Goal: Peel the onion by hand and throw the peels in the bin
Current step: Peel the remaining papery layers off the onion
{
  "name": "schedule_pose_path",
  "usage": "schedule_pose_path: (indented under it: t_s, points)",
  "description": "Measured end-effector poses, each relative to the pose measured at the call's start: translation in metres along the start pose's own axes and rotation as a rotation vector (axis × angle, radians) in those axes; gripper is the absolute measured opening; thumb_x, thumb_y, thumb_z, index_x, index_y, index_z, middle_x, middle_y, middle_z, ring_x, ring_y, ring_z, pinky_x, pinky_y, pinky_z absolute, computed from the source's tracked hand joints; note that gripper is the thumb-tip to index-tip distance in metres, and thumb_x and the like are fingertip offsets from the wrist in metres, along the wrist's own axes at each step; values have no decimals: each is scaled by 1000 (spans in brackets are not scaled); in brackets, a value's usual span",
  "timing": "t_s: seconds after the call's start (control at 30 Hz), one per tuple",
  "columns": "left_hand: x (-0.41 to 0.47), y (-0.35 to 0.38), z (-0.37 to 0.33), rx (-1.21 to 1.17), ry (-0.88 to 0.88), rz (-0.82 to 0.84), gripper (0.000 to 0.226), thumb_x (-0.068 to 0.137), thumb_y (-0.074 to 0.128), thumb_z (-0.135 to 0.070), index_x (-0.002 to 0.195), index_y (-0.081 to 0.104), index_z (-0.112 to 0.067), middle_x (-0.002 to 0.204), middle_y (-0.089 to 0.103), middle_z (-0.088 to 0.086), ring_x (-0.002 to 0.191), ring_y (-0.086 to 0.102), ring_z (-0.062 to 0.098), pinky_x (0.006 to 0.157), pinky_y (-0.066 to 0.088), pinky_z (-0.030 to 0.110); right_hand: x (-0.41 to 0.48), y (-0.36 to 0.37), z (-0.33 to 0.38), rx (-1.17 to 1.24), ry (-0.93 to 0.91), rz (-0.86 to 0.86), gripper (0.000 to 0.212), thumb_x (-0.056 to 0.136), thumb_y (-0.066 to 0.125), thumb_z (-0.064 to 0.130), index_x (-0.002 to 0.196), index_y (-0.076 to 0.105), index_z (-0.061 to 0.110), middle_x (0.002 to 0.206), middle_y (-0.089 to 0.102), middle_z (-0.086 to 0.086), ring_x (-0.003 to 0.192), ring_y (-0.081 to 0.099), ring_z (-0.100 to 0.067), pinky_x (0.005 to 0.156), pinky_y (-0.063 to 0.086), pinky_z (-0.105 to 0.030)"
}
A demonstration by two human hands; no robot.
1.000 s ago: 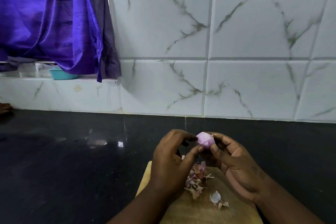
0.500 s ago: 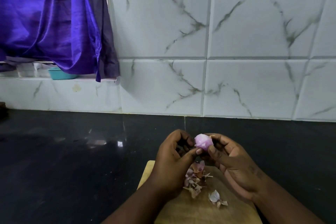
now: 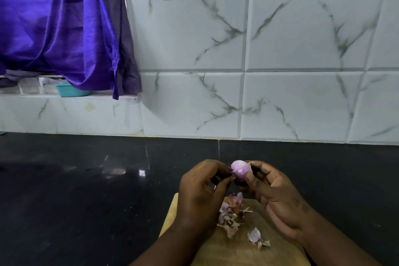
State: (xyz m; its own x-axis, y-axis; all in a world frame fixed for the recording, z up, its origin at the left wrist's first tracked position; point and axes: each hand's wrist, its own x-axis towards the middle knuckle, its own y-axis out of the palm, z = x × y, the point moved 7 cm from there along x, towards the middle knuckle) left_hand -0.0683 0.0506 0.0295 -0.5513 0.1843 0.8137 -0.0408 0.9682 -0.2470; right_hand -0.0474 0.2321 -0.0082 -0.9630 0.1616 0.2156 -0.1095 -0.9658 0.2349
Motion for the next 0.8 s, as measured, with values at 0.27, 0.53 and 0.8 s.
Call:
schedule_pose_path:
  t_s: [0.27, 0.53, 0.8]
  points:
    - [-2, 10, 3, -80, -187, 126, 35, 95, 78, -13, 102, 57, -40, 101, 67, -18, 97, 68, 8, 76, 55, 17, -1, -1, 1, -94, -13, -25, 47, 77, 80, 27, 120, 72, 10, 117, 78, -14, 112, 74, -33, 104, 54, -59]
    - [-6, 17, 4, -94, -242, 207, 32, 102, 68, -14, 101, 53, -43, 99, 65, -14, 90, 64, 10, 71, 53, 19, 0, -5, 7, -237, -94, -98, 43, 73, 85, 28, 114, 75, 17, 112, 80, -6, 107, 76, -24, 97, 60, -48]
    - [-6, 18, 9, -75, -243, 212, 26, 96, 72, -11, 92, 65, -36, 88, 67, -11, 83, 64, 13, 66, 51, 20, 4, -15, 5, -403, -130, -143, 34, 78, 85, 6, 108, 73, 17, 101, 81, 3, 92, 77, -8, 70, 60, -17]
